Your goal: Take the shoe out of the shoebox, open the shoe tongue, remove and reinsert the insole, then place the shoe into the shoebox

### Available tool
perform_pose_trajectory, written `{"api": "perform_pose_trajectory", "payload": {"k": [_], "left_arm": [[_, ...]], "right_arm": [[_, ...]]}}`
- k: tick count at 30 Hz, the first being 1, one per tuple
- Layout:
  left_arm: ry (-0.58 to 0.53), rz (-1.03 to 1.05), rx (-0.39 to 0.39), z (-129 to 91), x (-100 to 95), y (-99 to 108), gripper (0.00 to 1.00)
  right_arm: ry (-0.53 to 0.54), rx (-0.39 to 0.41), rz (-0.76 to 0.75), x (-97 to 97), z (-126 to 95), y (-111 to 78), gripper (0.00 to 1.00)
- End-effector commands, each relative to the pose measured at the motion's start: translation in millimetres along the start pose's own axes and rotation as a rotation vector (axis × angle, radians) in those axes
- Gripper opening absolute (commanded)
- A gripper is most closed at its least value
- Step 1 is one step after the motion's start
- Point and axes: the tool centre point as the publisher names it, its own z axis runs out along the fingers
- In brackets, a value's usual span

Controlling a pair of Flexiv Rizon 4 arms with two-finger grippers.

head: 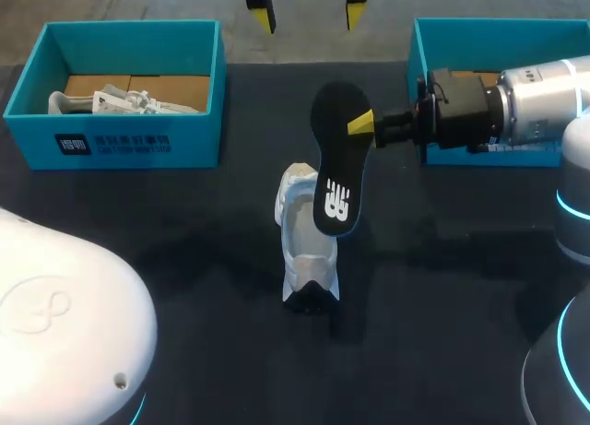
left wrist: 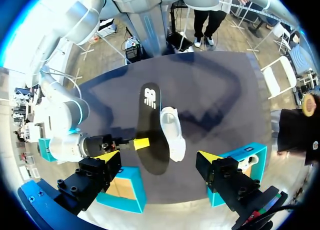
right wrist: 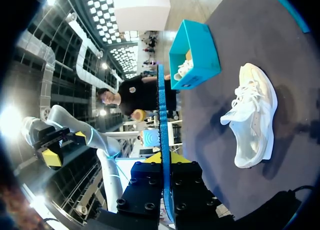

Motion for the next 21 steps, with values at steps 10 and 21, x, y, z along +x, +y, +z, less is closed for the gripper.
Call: {"api": "perform_pose_trajectory", "payload": {"k": [10, 21], "left_arm": [[-0.075, -0.007, -0.029, 7.0, 4.0, -7.9, 1.00], [-0.321, -0.029, -0.110, 27.0, 21.6, -23.4, 1.00]], "right_arm": [[-0.004, -0.001, -0.001, 3.6, -3.1, -2.5, 0.00], [-0.008, 0.006, -0.003, 4.2, -6.4, -2.1, 0.00]]}}
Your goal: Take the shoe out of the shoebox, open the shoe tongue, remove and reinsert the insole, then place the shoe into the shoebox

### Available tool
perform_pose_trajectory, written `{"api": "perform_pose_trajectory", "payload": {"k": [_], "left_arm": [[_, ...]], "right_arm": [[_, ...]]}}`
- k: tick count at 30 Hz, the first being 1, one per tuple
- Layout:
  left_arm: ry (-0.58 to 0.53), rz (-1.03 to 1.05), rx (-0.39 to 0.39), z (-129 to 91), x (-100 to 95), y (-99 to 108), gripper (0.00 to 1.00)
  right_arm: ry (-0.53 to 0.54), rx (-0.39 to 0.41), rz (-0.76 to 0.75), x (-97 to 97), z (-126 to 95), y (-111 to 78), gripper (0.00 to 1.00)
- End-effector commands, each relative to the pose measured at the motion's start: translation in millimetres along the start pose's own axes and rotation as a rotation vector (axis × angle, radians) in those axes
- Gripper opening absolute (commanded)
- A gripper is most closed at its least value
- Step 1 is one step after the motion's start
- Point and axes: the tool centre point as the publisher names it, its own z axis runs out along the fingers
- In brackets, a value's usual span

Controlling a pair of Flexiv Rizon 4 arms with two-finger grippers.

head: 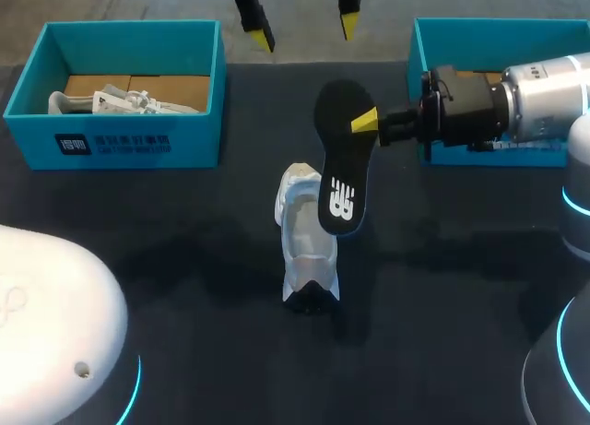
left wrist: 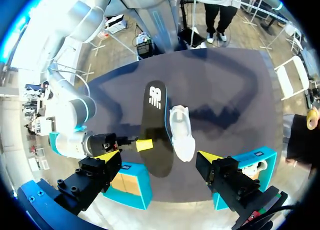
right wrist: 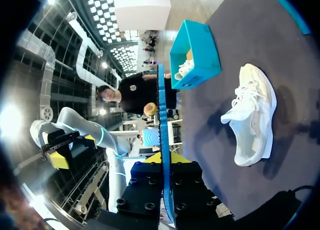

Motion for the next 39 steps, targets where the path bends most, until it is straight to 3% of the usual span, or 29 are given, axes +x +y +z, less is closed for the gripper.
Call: {"api": "perform_pose_trajectory", "payload": {"k": [1, 11, 19, 35, 39], "left_arm": [[-0.223, -0.001, -0.078, 11.9, 22.2, -13.7, 1.00], [-0.429, -0.042, -0.153, 24.1, 38.4, -21.0, 1.00], [-0.509, -0.055, -0.170, 33.4, 49.4, -26.3, 1.00], [-0.920, -0.097, -0.217, 57.0, 76.1, -33.0, 1.00], [-0.975, -0.085, -0.237, 62.8, 77.6, -31.3, 1.00]], "right_arm": [[-0.005, 0.003, 0.001, 0.2, -0.8, -0.2, 0.00], [-0.009, 0.007, -0.003, 0.5, -2.0, 0.8, 0.00], [-0.014, 0.009, 0.000, -0.2, -2.4, -0.3, 0.00], [0.007, -0.033, -0.015, 10.0, -12.1, -1.5, 0.00], [0.017, -0.030, -0.022, 13.9, -12.4, -2.6, 0.00]]}}
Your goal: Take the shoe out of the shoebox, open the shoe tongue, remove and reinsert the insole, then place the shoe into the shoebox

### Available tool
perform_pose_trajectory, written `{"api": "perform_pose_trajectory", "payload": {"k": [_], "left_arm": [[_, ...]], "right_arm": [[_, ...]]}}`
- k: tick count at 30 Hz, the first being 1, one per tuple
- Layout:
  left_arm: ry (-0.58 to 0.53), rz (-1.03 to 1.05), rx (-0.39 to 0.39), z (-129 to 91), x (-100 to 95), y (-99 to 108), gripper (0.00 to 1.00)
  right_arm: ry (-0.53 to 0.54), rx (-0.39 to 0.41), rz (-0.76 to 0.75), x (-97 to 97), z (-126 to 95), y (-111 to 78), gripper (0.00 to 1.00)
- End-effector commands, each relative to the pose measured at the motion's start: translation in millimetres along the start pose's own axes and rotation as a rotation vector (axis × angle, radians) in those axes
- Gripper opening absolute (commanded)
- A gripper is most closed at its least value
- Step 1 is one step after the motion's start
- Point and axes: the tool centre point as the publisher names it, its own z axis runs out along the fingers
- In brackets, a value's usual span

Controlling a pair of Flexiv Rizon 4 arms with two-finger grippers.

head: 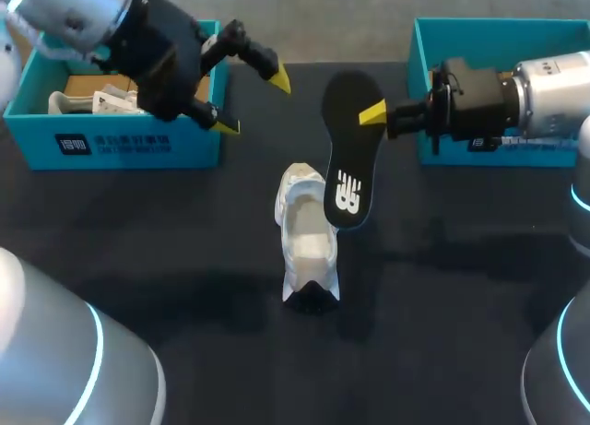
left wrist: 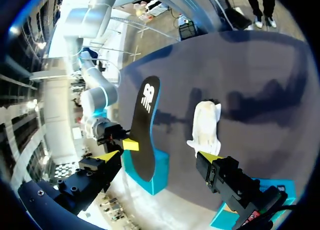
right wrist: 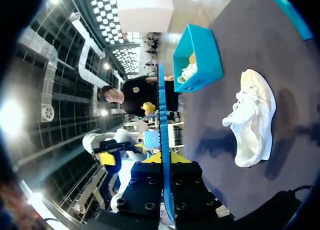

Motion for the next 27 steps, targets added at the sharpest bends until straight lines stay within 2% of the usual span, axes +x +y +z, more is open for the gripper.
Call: {"api": "perform_pose_trajectory", "payload": {"k": [1, 13, 27], "left_arm": [[-0.487, 0.007, -0.022, 5.6, 10.2, -3.7, 1.00], [-0.732, -0.024, -0.011, 18.8, -0.1, 3.2, 1.00], [-0.812, -0.049, 0.012, 42.4, -6.4, 3.5, 1.00]], "right_arm": [[0.002, -0.004, -0.001, 3.4, -0.7, -3.7, 0.00], [0.058, 0.002, 0.009, 15.9, -0.8, -4.1, 0.00], [0.060, -0.005, 0.013, 22.8, 1.1, -5.6, 0.00]]}}
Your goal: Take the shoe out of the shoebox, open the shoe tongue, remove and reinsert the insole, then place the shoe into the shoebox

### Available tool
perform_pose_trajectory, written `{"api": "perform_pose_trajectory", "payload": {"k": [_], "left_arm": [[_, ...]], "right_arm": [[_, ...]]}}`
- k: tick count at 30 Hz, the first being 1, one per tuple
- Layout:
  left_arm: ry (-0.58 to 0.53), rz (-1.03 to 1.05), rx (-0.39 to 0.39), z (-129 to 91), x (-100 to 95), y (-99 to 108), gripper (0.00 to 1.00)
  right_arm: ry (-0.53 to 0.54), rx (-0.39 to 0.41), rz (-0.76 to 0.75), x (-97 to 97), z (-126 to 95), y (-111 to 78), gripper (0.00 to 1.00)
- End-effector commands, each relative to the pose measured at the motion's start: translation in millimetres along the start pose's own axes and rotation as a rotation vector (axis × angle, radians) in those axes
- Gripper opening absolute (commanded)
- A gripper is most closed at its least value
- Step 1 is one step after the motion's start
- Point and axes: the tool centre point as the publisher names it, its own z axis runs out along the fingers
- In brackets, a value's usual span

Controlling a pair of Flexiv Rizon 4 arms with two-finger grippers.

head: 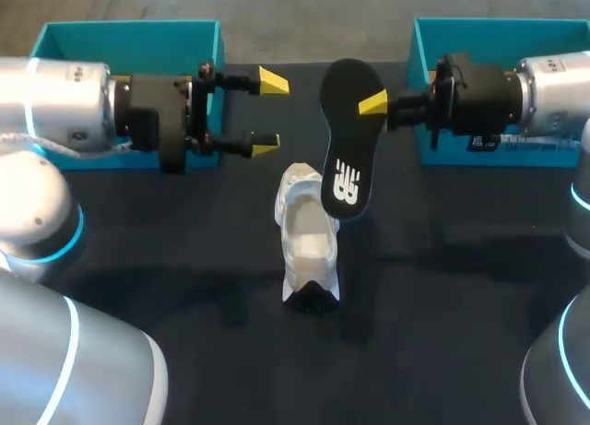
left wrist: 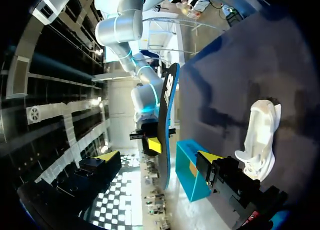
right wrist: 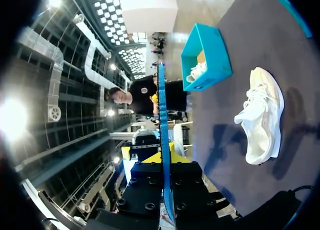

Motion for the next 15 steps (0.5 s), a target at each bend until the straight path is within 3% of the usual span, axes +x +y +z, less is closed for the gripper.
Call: {"api": "perform_pose_trajectory", "payload": {"k": [1, 15], "left_arm": [[-0.186, 0.006, 0.009, 9.9, 4.4, 2.0, 1.00], [-0.197, -0.011, 0.045, 27.0, 3.9, 9.0, 1.00]], "right_arm": [[-0.003, -0.007, 0.004, 2.1, 1.9, -1.9, 0.00], [0.009, -0.011, 0.015, 2.7, 5.5, -3.0, 0.00]]}}
